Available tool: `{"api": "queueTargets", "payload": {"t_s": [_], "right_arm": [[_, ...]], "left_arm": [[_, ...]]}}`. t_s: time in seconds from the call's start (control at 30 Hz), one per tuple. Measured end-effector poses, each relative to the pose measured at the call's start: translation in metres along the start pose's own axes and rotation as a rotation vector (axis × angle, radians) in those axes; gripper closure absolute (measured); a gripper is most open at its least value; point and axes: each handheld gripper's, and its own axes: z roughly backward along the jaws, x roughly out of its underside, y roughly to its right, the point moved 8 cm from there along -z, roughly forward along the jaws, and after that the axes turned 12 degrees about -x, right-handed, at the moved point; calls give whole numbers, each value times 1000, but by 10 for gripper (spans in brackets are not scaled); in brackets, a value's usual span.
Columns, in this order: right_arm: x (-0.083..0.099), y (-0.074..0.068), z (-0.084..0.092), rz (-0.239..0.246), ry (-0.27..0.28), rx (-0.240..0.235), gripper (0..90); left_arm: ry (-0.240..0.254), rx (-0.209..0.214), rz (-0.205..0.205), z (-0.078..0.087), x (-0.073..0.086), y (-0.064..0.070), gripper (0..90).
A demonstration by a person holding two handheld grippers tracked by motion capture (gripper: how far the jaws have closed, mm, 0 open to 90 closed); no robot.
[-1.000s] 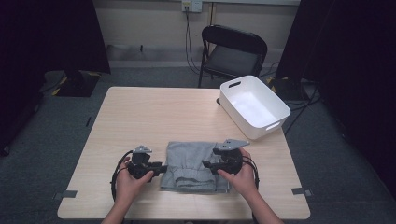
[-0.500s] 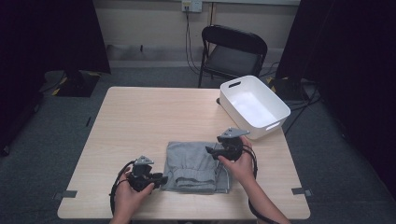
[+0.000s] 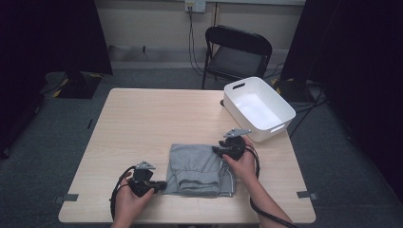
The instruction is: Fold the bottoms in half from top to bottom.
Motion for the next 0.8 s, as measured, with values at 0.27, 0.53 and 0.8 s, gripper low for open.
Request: {"api": "queueTargets", "payload": {"t_s": [0.27, 0.53, 0.8], "right_arm": [[1, -2, 0, 27, -13, 19, 570], [-2, -5, 17, -6, 47, 12, 428], [-1, -3, 42, -41, 88, 4, 518]], "left_arm": [[-18, -6, 17, 4, 4, -3, 879], [5, 1, 46, 6, -2, -5, 687], [138, -26, 20, 7, -29, -5, 308]]}}
